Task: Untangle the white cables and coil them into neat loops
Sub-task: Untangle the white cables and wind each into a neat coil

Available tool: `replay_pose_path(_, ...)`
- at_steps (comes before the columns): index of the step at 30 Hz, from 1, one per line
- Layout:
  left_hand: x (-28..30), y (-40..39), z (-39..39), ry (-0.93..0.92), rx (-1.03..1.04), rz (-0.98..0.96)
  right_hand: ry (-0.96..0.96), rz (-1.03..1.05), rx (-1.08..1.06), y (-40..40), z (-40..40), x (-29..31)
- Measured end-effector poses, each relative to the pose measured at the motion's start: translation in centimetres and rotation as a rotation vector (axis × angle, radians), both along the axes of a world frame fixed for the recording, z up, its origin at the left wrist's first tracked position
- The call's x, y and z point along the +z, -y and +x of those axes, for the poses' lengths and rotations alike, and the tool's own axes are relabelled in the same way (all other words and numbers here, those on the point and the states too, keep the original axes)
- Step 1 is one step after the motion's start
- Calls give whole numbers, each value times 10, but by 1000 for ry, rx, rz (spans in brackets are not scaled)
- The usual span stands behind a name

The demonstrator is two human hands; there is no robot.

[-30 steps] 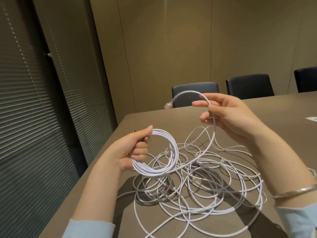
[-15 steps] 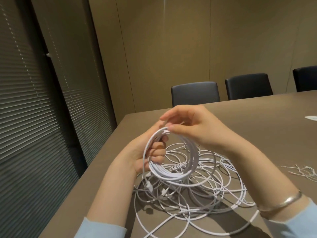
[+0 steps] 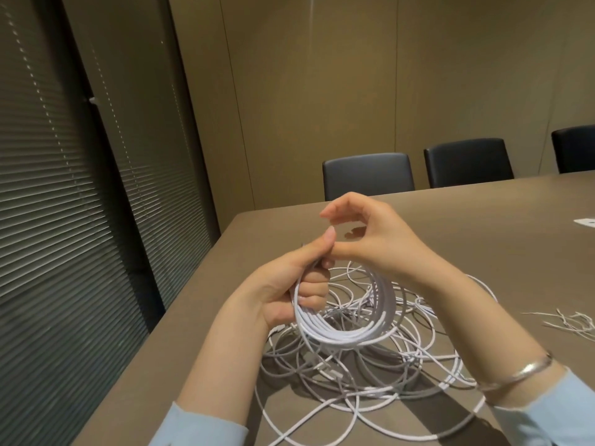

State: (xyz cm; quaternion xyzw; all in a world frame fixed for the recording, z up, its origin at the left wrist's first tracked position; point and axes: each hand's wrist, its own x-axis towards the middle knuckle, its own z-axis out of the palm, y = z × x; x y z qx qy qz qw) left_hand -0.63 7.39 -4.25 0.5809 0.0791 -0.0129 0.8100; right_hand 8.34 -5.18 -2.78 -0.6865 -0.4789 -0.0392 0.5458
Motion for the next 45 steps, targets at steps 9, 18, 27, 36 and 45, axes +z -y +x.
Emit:
replay_pose_path(9,-3,-28,10,231,399,-305,101,309,-335,-11,-17,-2)
replay_pose_path(18,2,-57,3,444,640,-441,-798,-198,131,-55,-56,-43)
replay_pose_path(27,-1,-52,3,426,593,-504,-1072,268,65,-58,-51,-47)
replay_pose_path(36,-5,-70,-7,378,573,-585,-693,12,34,-49,-45,-39)
replay_pose_path(45,-3,-56,-9,390,328,-480,-276,-52,-255,-42,-22,-27)
